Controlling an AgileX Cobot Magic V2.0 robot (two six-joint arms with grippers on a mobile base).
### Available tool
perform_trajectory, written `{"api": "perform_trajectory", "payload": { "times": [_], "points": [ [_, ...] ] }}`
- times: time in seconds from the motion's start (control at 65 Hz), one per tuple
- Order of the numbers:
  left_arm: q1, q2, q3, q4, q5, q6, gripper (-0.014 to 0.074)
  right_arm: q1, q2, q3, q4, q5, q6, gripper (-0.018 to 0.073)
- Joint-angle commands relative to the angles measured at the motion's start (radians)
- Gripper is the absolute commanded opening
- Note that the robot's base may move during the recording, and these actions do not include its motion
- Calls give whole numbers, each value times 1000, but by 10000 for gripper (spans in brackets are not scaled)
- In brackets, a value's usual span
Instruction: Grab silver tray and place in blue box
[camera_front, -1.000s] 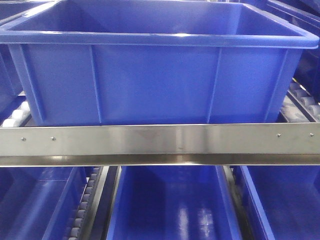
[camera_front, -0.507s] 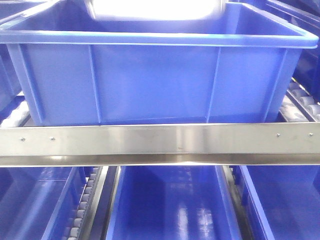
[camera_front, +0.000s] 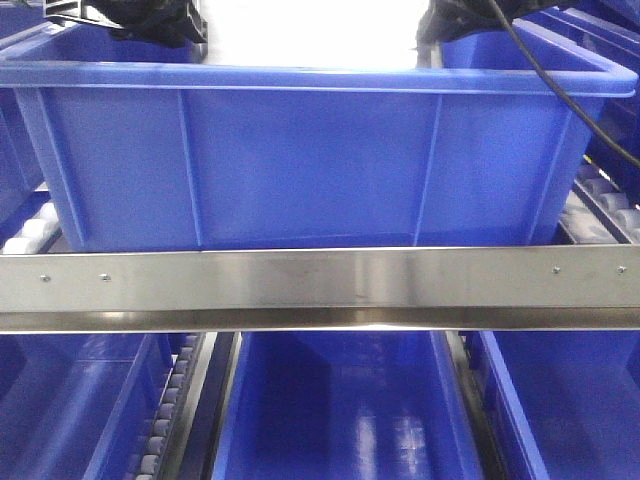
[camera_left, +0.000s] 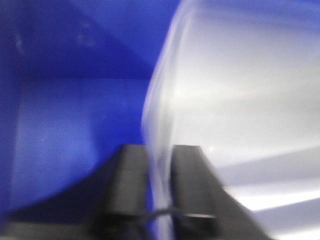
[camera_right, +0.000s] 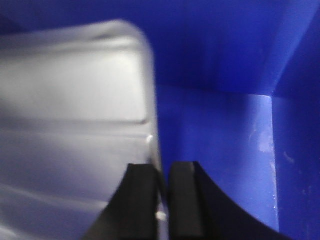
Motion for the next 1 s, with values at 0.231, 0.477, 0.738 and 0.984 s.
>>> {"api": "perform_trajectory", "payload": {
  "times": [0.231, 0.477, 0.738, 0.984],
  "points": [
    [4, -54, -39, 1, -33, -8, 167, -15, -50, -38, -21, -24, -7, 478],
    [2, -107, -40, 38, -43, -8, -110, -14, -97, -38, -21, -67, -7, 83],
    [36, -157, -41, 41, -125, -8, -97, -16, -142, -38, -21, -146, -7, 68],
    [43, -379, 119, 48, -161, -8, -98, -16, -307, 83, -121, -208, -9, 52]
  ]
}}
